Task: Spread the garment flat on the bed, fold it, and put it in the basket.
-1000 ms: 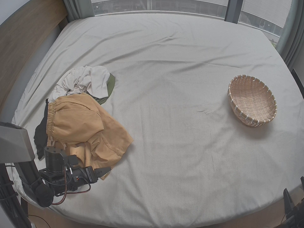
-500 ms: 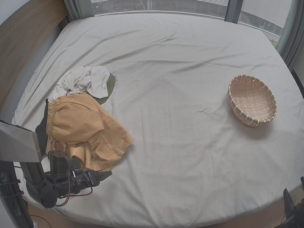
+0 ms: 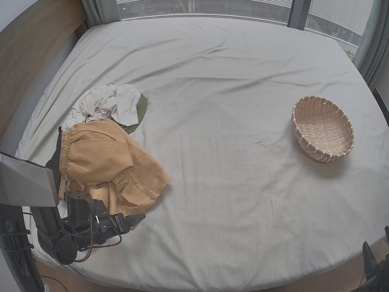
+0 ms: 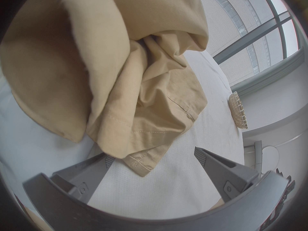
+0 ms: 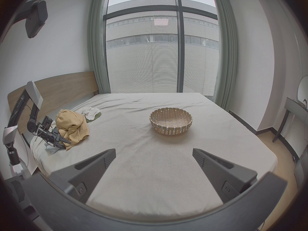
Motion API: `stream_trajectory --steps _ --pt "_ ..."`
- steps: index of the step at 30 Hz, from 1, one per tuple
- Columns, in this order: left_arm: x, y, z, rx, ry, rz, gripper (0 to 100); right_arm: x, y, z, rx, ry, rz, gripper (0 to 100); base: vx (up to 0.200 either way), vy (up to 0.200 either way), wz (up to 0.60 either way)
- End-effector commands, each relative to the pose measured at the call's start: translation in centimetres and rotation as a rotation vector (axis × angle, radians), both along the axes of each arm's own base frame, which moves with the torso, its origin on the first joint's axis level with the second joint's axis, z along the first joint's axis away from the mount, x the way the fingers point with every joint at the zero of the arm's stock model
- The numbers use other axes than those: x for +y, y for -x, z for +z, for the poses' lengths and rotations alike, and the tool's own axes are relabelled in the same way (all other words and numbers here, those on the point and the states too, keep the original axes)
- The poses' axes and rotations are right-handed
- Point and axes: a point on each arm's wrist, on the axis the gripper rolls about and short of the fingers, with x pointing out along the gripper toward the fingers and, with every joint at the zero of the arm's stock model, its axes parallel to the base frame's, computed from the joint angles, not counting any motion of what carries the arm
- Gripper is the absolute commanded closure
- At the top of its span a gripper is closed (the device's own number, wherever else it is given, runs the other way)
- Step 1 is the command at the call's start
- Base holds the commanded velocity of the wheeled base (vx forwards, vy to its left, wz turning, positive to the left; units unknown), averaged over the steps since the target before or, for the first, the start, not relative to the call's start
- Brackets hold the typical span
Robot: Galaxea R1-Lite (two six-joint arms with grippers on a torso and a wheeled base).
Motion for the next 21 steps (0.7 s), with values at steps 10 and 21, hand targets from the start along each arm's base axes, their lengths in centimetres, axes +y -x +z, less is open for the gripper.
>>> stream_trajectory --steps 10,21 --pt "-0.6 -1.3 -1.2 -0.038 -0.013 0.034 0 0.0 0.0 -0.5 0.001 -0.001 0.002 0 0.000 0.000 0.00" --pt "-1.7 -2.3 -1.7 -0.097 0.012 0.039 100 0.0 0.0 -0.5 0.001 -0.001 0.002 0 0.000 0.000 0.00"
